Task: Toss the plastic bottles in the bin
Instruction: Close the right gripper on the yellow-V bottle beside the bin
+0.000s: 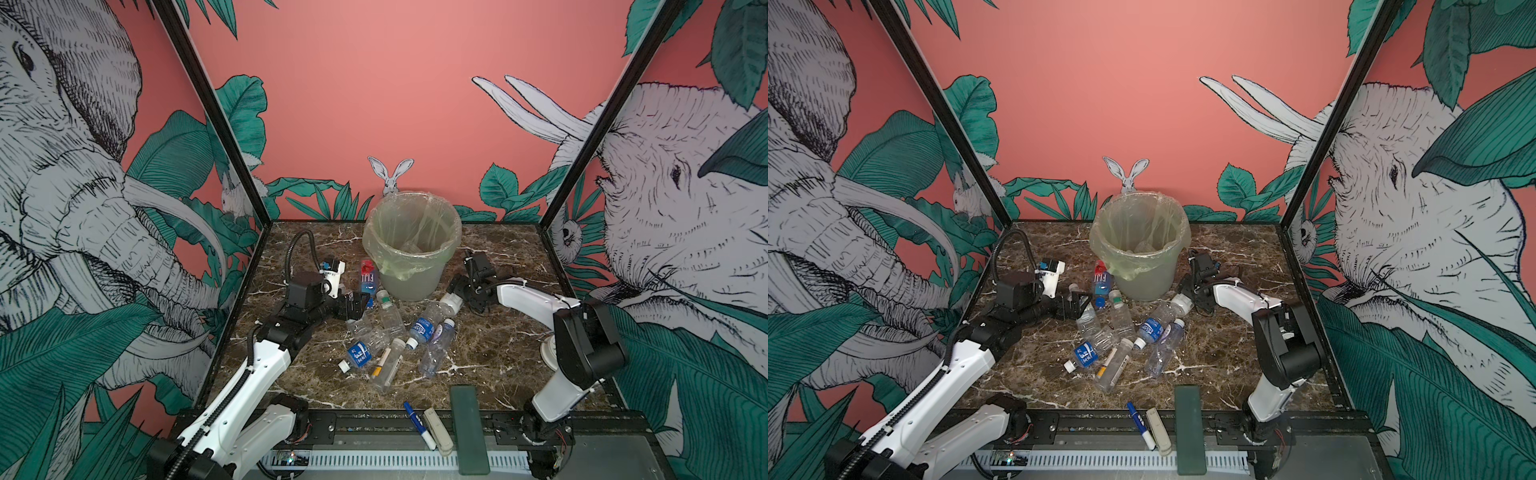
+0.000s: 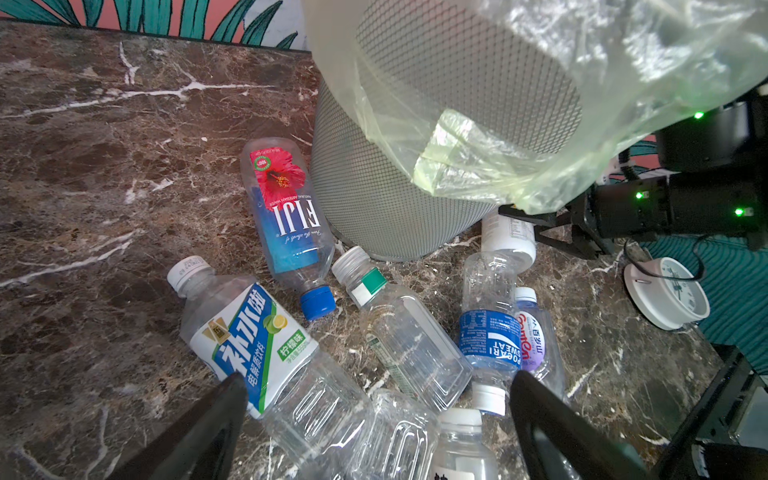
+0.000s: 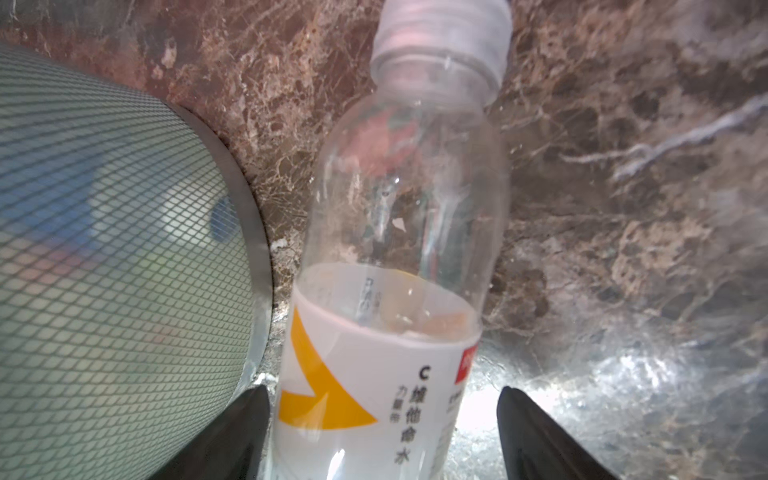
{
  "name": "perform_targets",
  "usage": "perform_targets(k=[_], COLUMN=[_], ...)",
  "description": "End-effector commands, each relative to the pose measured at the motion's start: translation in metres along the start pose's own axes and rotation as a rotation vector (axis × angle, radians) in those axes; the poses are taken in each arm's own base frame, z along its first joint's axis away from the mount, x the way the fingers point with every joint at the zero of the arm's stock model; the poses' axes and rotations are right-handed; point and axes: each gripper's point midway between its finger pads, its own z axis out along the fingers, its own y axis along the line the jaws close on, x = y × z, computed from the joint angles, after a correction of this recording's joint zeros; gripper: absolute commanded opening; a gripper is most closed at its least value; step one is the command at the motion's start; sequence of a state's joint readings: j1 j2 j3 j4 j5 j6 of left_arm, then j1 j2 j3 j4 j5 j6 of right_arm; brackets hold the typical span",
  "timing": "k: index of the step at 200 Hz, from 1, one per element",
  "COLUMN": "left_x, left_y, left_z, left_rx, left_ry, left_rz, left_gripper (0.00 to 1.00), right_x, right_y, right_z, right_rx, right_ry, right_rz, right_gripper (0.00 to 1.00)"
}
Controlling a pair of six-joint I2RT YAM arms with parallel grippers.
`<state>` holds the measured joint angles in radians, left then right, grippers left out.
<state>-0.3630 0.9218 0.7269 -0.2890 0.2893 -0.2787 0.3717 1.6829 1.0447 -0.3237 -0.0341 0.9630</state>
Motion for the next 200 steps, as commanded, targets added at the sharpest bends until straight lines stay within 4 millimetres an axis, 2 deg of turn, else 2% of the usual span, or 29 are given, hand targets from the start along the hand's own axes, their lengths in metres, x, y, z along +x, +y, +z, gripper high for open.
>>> perform_targets(k=[1,59,108,153,200], left_x=[0.006,0.018,0.031,0.037,0.046], left_y=[-0.001,-0.001,0.0,0.004,0.009], left_z=[-0.001,0.007,0.016,0.019,0.021], left_rx=[0.011,0.013,0.013,-0.005,-0.021], left_ry=[0.009,0.046,0.074,0.095,0.114], left_rz=[-0.016,-0.026,-0.039,-0.045,-0.058], left_gripper=[0.99,0.99,0.99,0.99,0.99], right_x=[-0.005,-0.003,-0.003,-0.005,-0.007], right_y=[-0.009,-0.023,-0.022,-0.013,-0.018], right_z=[0.002,0.004,0.009,0.013,0.011], right_rx=[0.022,0.071,0.072,0.048,0.076], right_ry=[-0.016,-0.002,0.004,0.016,0.01], right_rz=[0.013,-0.036,-0.093,-0.178,-0.254], right_gripper=[0.85,0.86,0.86,0.8,0.74])
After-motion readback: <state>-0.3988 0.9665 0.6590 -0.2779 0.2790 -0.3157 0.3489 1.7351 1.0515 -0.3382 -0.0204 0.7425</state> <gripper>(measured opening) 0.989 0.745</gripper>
